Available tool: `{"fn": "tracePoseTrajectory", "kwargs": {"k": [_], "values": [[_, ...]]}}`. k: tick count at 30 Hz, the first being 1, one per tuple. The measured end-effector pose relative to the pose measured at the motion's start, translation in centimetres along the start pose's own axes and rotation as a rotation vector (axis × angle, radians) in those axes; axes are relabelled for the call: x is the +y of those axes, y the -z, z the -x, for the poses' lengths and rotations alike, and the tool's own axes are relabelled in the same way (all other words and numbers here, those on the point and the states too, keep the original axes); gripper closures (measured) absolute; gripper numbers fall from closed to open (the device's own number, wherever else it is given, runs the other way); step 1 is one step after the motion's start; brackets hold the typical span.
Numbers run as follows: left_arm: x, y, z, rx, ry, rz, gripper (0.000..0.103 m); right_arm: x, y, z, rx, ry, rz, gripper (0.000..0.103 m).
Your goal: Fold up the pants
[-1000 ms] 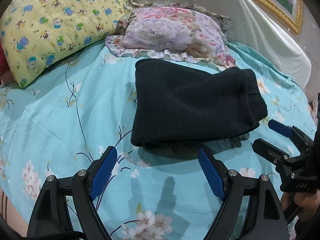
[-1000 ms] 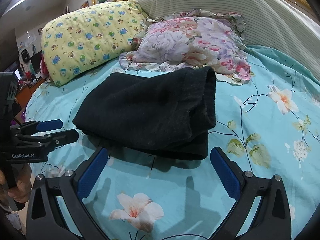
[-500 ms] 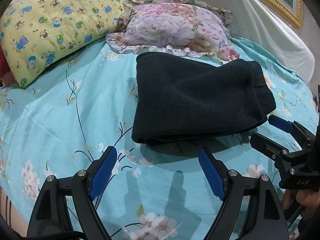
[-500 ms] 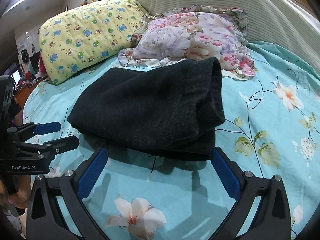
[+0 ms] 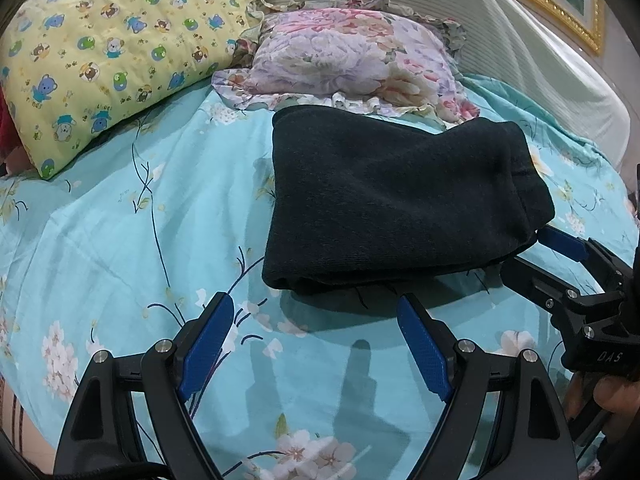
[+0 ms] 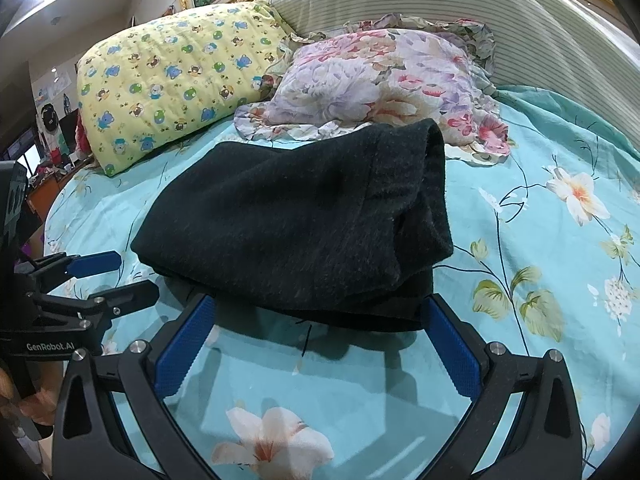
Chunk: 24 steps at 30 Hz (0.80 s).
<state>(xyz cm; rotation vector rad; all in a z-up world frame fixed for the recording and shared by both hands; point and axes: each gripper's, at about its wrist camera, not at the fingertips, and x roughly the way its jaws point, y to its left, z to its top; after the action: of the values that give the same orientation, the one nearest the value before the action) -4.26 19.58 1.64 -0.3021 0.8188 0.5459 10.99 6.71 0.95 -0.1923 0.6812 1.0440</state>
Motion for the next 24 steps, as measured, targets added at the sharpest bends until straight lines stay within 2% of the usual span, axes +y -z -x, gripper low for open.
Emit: {"fn": "tracePoseTrajectory", "kwargs": {"k": [24], "values": [[-0.3, 0.0, 0.34, -0.026, 0.001, -0.007, 0.019, 0.02, -0.12, 0.02, -0.017, -0.003, -0.005, 0.001]]}}
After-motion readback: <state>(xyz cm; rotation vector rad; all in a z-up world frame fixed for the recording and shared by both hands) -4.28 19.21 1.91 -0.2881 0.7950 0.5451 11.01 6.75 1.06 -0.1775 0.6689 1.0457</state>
